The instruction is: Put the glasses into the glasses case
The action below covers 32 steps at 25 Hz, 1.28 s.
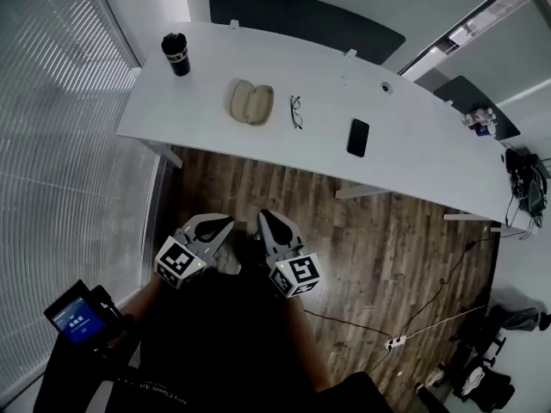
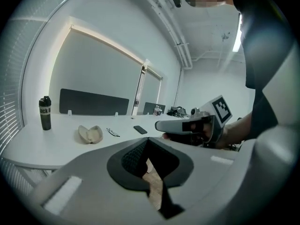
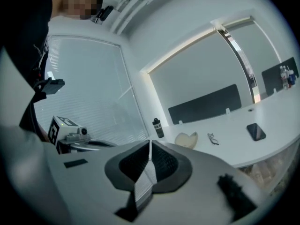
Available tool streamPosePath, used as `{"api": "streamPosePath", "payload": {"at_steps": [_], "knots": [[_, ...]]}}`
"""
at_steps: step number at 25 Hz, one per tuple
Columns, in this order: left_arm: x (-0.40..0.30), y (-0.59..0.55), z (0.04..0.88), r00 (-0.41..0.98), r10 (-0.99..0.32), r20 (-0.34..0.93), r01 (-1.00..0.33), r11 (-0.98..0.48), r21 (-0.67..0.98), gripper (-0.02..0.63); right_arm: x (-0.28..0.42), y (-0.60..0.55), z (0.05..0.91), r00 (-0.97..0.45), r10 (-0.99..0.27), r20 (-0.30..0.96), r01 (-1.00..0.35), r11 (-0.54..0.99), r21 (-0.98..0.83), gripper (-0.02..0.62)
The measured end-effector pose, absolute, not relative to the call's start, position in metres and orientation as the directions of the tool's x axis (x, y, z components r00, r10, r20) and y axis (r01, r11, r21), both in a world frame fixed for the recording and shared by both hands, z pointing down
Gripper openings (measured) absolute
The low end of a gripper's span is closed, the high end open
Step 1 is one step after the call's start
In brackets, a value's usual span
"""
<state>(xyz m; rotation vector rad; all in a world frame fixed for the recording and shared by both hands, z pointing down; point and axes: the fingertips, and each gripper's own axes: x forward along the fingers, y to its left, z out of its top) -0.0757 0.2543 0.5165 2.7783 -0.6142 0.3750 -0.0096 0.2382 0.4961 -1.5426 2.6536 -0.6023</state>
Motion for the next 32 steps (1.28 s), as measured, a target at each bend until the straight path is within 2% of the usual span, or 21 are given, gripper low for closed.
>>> {"api": "streamPosePath", "payload": {"at_steps": [5, 12, 17, 22, 25, 27, 28, 32], "knots": [[-0.017, 0.231, 0.518, 0.871, -0.36, 0.333, -0.444, -0.868, 0.224, 0.006, 0.068, 0.217, 0.507, -0.504, -0.85, 0.153, -0.807, 0.401, -0.434, 0.009], [0.032, 0.207, 0.528, 0.856, -0.375, 0.355, -0.469, -0.853, 0.229, 0.006, 0.155, 0.186, 0.525, -0.464, -0.869, 0.175, -0.82, 0.346, -0.455, 0.009], [0.009, 0.163, 0.538, 0.785, -0.474, 0.4, -0.591, -0.767, 0.249, 0.006, 0.17, 0.161, 0.521, -0.468, -0.864, 0.185, -0.816, 0.342, -0.467, 0.009], [-0.044, 0.063, 0.586, 0.641, -0.581, 0.501, -0.751, -0.61, 0.254, 0.008, 0.152, 0.109, 0.53, -0.502, -0.837, 0.219, -0.813, 0.37, -0.45, 0.009], [-0.079, 0.001, 0.628, 0.59, -0.569, 0.572, -0.802, -0.493, 0.337, 0.098, 0.14, 0.075, 0.526, -0.52, -0.818, 0.245, -0.816, 0.392, -0.425, 0.009], [-0.097, -0.038, 0.647, 0.571, -0.56, 0.601, -0.82, -0.426, 0.382, 0.106, 0.139, 0.051, 0.522, -0.502, -0.823, 0.265, -0.828, 0.37, -0.421, 0.009], [-0.101, -0.056, 0.655, 0.577, -0.545, 0.609, -0.817, -0.402, 0.415, 0.114, 0.14, 0.038, 0.519, -0.49, -0.828, 0.273, -0.836, 0.357, -0.417, 0.009], [-0.083, -0.112, 0.673, 0.696, -0.41, 0.59, -0.718, -0.387, 0.578, 0.233, 0.148, -0.015, 0.511, -0.437, -0.851, 0.29, -0.869, 0.316, -0.381, 0.009]]}}
